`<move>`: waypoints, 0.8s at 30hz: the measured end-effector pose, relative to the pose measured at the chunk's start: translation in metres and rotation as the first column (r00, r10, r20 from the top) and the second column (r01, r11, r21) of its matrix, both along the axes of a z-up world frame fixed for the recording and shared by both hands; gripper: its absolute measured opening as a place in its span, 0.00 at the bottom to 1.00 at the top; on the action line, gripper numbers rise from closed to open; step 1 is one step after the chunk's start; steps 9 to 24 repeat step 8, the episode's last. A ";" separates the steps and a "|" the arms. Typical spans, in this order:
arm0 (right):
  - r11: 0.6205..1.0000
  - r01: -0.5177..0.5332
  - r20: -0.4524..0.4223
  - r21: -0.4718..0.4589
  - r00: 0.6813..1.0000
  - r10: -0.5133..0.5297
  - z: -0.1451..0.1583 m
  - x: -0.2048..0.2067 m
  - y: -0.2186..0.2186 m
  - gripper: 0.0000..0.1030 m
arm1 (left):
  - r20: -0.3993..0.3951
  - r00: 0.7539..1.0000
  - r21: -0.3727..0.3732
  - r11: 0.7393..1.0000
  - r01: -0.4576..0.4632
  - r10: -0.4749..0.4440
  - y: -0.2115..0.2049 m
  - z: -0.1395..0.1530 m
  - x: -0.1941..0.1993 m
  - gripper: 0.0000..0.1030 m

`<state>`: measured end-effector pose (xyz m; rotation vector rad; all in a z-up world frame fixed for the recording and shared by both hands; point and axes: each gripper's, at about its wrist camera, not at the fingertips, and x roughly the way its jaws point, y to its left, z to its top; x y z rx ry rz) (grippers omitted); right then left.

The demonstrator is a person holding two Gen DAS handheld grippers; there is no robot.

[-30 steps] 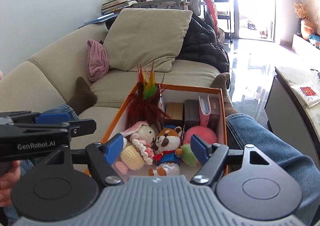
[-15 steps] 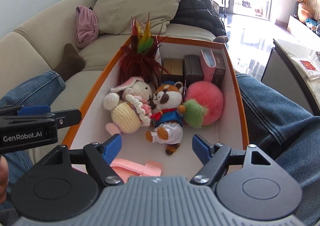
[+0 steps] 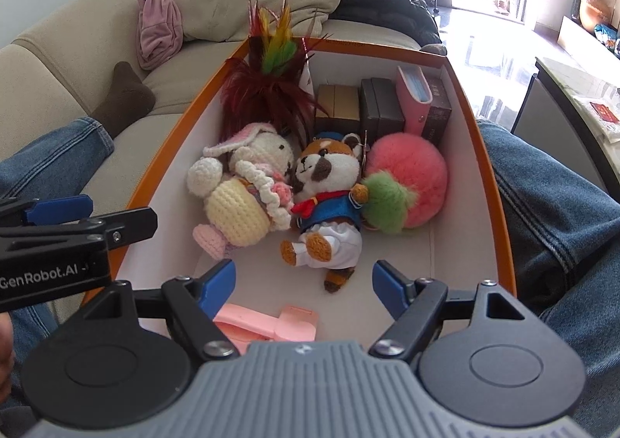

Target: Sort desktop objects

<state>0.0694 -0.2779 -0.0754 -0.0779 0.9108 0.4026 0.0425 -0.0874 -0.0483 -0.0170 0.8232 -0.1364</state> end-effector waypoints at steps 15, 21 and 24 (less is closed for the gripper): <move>1.000 -0.020 0.019 -0.006 1.000 0.020 0.001 -0.002 0.005 0.76 | 0.006 1.000 -0.016 1.000 0.003 -0.003 0.001 0.000 -0.001 0.86; 1.000 -0.020 0.019 -0.006 1.000 0.020 0.001 -0.002 0.005 0.76 | 0.006 1.000 -0.016 1.000 0.003 -0.003 0.001 0.000 -0.001 0.86; 1.000 -0.020 0.019 -0.006 1.000 0.020 0.001 -0.002 0.005 0.76 | 0.006 1.000 -0.016 1.000 0.003 -0.003 0.001 0.000 -0.001 0.86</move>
